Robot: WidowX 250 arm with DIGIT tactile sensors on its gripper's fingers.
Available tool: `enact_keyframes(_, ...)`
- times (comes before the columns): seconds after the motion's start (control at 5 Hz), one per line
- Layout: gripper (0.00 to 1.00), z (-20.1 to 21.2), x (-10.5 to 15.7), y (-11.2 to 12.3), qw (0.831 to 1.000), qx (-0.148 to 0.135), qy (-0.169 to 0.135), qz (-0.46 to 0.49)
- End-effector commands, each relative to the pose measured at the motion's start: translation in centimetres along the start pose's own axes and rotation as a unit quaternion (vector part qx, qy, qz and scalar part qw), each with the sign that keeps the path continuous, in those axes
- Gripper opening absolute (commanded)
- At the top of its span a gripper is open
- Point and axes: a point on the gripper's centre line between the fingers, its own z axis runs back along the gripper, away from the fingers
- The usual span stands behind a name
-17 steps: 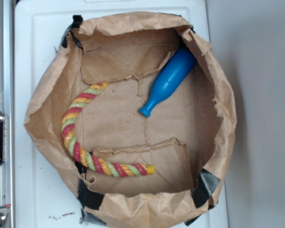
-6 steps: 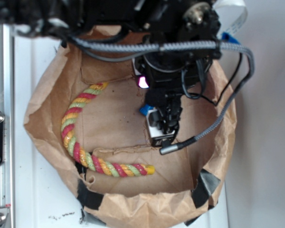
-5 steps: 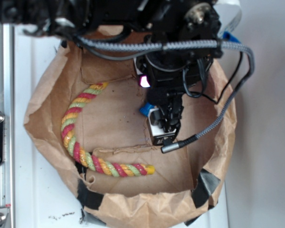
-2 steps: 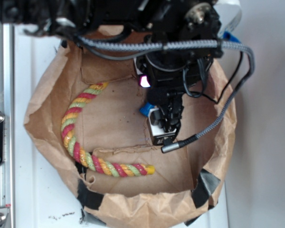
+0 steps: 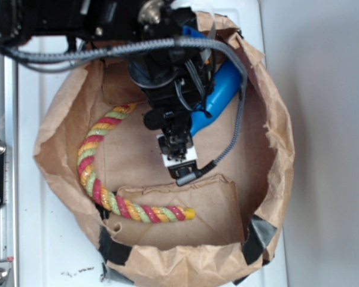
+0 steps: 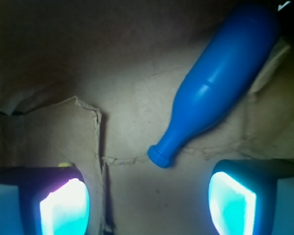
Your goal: Grab the blue bottle.
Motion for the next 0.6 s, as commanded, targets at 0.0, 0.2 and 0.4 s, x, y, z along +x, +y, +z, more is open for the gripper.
enact_keyframes(0.0,1.0,-1.0,3.5,0.2,0.997,0.012,-0.045,0.069)
enact_keyframes(0.2,1.0,-2.2,4.9,0.4,0.993,0.041,-0.041,0.106)
enact_keyframes(0.4,1.0,-2.5,5.5,0.7,0.991,0.047,-0.039,0.118)
